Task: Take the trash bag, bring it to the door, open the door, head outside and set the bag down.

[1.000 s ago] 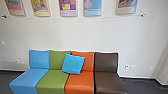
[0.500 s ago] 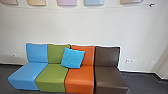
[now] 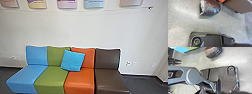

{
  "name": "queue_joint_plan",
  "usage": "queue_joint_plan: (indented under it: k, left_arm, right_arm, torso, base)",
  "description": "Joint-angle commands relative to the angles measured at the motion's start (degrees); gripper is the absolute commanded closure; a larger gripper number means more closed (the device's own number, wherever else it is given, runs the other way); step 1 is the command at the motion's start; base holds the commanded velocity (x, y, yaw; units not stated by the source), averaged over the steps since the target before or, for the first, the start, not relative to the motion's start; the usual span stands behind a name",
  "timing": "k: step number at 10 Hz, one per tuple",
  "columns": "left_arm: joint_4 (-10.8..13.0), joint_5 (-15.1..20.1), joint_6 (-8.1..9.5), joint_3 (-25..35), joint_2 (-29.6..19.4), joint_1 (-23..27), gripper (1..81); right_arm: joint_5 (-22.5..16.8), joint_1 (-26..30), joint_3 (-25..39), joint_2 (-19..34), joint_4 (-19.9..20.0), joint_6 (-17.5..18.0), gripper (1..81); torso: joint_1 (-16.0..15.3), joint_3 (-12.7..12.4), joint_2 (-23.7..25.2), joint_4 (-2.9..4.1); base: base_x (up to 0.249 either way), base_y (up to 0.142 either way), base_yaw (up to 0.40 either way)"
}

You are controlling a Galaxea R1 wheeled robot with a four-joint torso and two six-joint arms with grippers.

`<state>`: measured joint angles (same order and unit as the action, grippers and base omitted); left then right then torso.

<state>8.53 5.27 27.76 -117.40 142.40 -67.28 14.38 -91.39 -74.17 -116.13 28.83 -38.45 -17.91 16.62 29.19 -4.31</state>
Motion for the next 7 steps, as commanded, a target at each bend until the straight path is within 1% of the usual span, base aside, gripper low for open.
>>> queue_joint_plan:
  k: [1, 3, 4, 5, 6, 7]
  left_arm:
    - [-3.35, 7.90, 0.19, -4.76, -0.54, 9.22, 1.0]
    - [-3.26, 8.36, 0.19, -5.39, 0.26, 9.84, 1.0]
    - [-3.17, 8.44, 0.19, -5.13, 0.44, 10.10, 1.0]
    - [-3.17, 8.79, 0.19, -4.43, 0.44, 10.19, 1.0]
    - [-3.17, 8.80, 0.19, -4.42, 0.52, 10.19, 1.0]
    - [-3.26, 8.88, 0.19, -4.34, 0.44, 10.19, 1.0]
  right_arm:
    - [-4.28, 2.74, 2.54, 4.55, -0.27, 1.88, 1.0]
    - [-4.28, 3.97, 3.60, 6.67, -0.27, 3.20, 1.0]
    - [-4.28, 5.64, 4.57, 7.90, -0.18, 3.56, 1.0]
    - [-4.89, 7.66, 5.27, 9.47, -0.18, 4.16, 1.0]
    - [-5.42, 9.86, 6.15, 10.80, 0.00, 5.49, 1.0]
    - [-7.09, 11.70, 7.56, 12.12, 0.09, 5.67, 1.0]
  torso:
    - [-3.58, 0.00, 5.56, 0.00]
    - [-6.20, 0.00, 9.71, 0.00]
    - [-7.51, 2.52, 11.81, 0.00]
    - [-8.72, 3.26, 13.71, 0.00]
    - [-9.77, 3.87, 15.39, 0.00]
    - [-11.08, 4.71, 17.49, 0.00]
  base:
    - [0.000, 0.000, 0.000]
    - [0.000, 0.000, 0.000]
    - [0.000, 0.000, 0.000]
    - [0.000, 0.000, 0.000]
    - [0.000, 0.000, 0.000]
    - [0.000, 0.000, 0.000]
